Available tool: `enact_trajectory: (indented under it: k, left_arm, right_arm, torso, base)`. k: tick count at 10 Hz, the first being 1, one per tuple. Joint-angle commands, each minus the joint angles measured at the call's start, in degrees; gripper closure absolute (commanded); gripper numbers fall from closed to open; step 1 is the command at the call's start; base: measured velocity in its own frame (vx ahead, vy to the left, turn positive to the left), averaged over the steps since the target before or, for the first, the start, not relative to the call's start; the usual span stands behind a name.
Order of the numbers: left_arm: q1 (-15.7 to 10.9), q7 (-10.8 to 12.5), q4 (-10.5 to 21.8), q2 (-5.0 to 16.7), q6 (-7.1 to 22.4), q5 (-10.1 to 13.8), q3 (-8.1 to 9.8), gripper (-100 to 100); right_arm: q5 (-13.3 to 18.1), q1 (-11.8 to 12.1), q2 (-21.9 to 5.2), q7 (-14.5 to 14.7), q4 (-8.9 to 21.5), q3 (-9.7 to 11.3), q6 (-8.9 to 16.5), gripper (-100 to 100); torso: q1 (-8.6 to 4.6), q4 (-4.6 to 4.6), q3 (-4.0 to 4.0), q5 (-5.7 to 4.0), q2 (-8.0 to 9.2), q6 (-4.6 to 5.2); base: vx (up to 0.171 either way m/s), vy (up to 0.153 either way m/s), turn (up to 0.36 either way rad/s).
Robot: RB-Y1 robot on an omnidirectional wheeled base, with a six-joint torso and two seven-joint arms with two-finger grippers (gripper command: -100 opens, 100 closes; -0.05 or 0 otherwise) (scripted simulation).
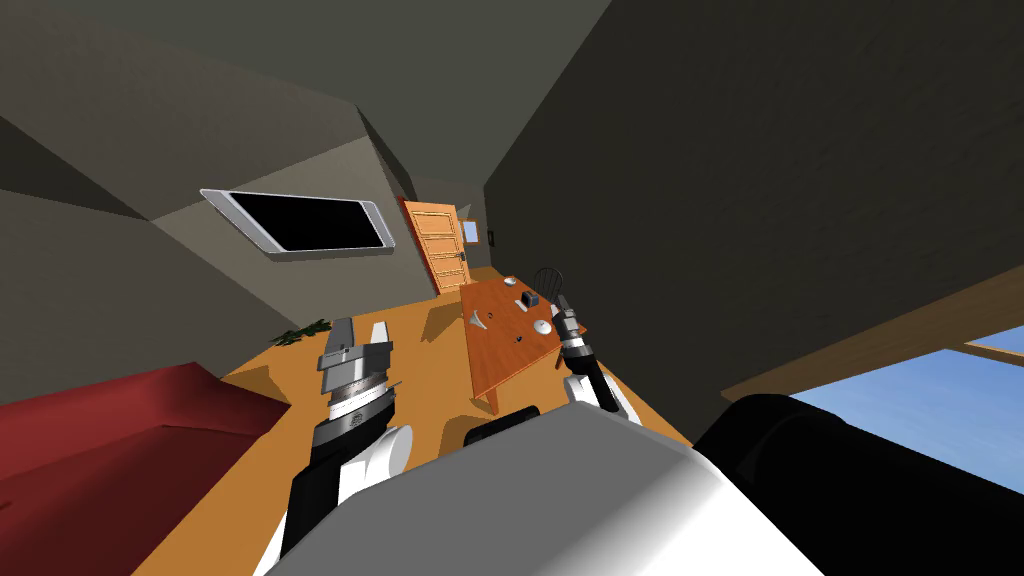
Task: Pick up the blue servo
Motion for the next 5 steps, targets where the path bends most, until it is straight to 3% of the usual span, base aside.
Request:
enact_trajectory:
  k: [1,2,5]
  left_arm:
    - [0.00,0.00,0.00,0.00,0.00,0.00,0.00,0]
    - [-0.01,0.00,0.00,0.00,0.00,0.00,0.00,0]
    - [-0.01,0.00,0.00,0.00,0.00,0.00,0.00,0]
  right_arm:
    - [-1.68,-1.57,-2.01,-0.13,2.45,-1.60,1.99,-100]
    - [-1.68,-1.57,-2.01,-0.13,2.45,-1.60,1.99,-100]
    - [-4.57,-4.23,-3.89,-0.50,6.72,-4.24,5.27,-100]
  torso:
    - [0.00,0.00,0.00,0.00,0.00,0.00]
    - [0.06,0.02,0.06,0.01,0.11,-0.01]
    - [0.06,0.03,0.08,0.01,0.15,-0.01]
  base:
    - [-0.043,0.025,0.069]
    - [-0.049,0.027,0.030]
    - [-0.041,0.020,0.045]
